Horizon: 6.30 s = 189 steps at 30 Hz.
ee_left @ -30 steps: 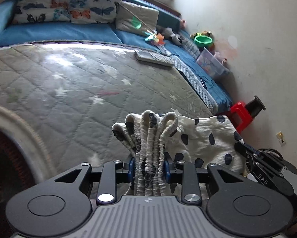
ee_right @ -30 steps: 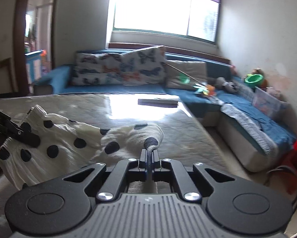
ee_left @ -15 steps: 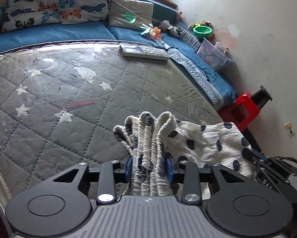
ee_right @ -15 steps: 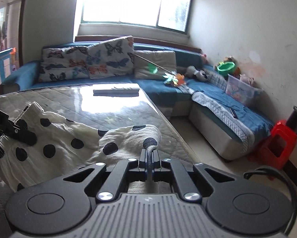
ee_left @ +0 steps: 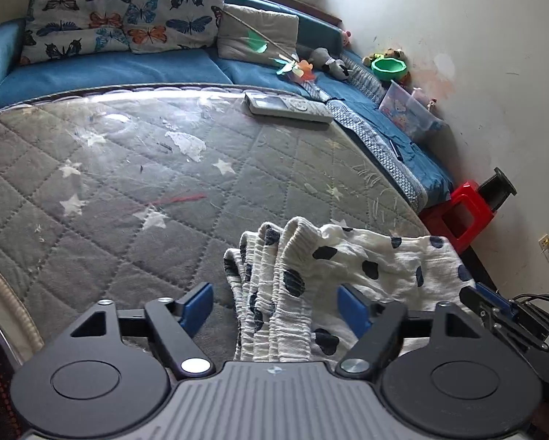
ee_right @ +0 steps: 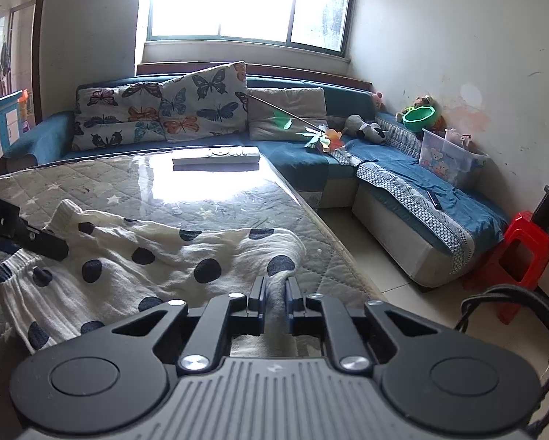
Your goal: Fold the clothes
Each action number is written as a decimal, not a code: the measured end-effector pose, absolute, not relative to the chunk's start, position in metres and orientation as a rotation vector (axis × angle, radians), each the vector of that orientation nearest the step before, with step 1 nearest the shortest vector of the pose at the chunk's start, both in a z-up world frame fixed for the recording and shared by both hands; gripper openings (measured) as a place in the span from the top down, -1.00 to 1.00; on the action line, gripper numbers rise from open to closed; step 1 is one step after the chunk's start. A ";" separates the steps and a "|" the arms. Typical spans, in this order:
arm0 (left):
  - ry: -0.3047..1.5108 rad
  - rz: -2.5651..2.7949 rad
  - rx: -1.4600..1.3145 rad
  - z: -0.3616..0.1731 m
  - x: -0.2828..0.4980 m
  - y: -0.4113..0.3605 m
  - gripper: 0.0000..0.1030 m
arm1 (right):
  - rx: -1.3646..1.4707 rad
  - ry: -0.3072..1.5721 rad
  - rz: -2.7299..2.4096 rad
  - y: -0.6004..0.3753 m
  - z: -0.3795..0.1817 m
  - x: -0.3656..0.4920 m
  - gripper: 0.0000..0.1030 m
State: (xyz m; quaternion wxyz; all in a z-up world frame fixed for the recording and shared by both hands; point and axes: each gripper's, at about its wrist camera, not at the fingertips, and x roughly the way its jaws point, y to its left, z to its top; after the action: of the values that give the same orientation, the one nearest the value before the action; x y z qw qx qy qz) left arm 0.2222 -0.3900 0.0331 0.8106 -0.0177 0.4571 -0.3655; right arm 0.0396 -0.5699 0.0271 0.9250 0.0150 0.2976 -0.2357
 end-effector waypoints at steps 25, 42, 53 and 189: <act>0.880 -0.671 0.030 0.059 0.183 -0.305 -0.96 | 0.011 0.573 -0.322 -0.496 0.042 0.018 -0.16; 0.840 -0.523 0.045 0.056 0.143 -0.215 -1.00 | -0.042 0.601 -0.098 -0.405 0.030 0.020 -0.54; 0.832 -0.408 0.022 0.053 0.122 -0.152 -1.00 | -0.017 0.648 0.050 -0.364 0.016 0.026 -0.66; 0.689 0.205 -0.051 -0.009 0.090 0.054 -1.00 | -0.120 0.710 0.339 -0.222 -0.027 0.085 -1.00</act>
State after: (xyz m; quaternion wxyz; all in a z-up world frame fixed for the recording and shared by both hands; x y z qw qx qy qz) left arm 0.0902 0.0542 -0.0091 0.9359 -0.0248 0.3370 0.1001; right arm 0.0850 -0.2220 -0.0267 0.9218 -0.0584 0.3459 0.1653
